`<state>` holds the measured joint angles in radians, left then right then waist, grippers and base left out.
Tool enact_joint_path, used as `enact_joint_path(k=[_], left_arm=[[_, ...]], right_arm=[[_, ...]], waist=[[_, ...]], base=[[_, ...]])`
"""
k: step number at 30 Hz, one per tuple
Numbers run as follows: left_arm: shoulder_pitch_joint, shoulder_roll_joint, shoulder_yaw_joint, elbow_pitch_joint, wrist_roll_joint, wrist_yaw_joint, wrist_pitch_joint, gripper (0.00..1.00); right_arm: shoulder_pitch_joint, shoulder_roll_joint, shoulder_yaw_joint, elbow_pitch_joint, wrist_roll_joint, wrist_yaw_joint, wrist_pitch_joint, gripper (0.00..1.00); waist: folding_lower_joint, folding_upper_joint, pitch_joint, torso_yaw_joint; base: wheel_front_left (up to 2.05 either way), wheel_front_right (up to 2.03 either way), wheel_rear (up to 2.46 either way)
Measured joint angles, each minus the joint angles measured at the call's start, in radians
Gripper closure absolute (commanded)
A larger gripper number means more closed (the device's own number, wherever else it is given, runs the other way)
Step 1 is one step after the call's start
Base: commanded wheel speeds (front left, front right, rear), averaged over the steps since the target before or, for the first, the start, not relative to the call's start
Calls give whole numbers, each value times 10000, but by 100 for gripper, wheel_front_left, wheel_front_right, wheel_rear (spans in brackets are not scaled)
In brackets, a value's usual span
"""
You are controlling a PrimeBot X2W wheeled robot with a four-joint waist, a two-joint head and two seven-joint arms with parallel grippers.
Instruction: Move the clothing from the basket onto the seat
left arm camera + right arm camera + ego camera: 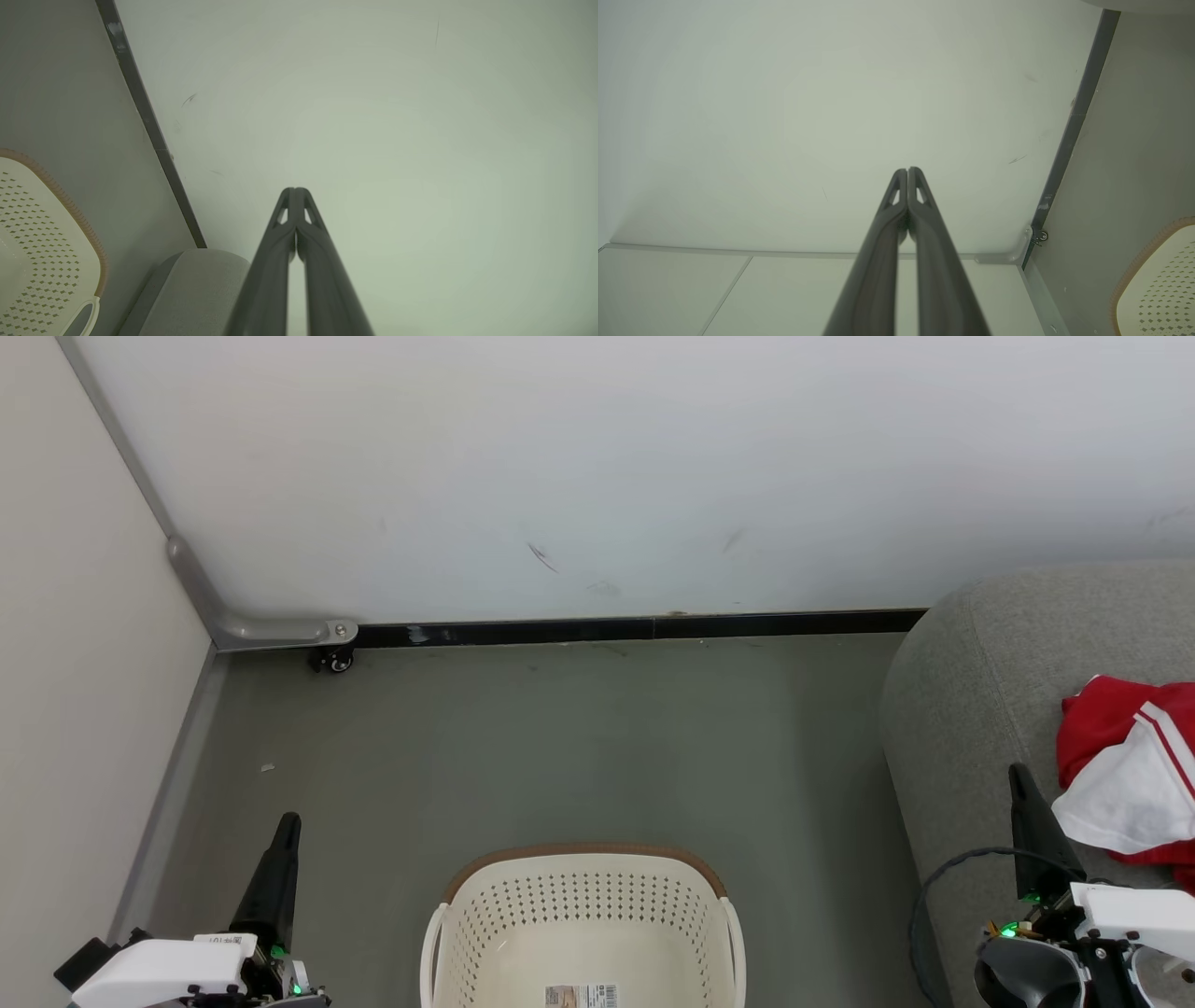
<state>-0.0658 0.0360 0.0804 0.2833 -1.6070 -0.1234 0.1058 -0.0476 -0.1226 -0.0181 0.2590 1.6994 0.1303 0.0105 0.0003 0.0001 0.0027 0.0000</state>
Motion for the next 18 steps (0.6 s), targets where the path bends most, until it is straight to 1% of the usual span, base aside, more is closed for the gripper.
enact_joint_path(k=[18], left_arm=[[-1,0,2,-2,0,0,0,100]], right_arm=[[-1,8,-27,4,-2,0,44,100]], waist=[[-1,0,1,0]], base=[[0,0,0]])
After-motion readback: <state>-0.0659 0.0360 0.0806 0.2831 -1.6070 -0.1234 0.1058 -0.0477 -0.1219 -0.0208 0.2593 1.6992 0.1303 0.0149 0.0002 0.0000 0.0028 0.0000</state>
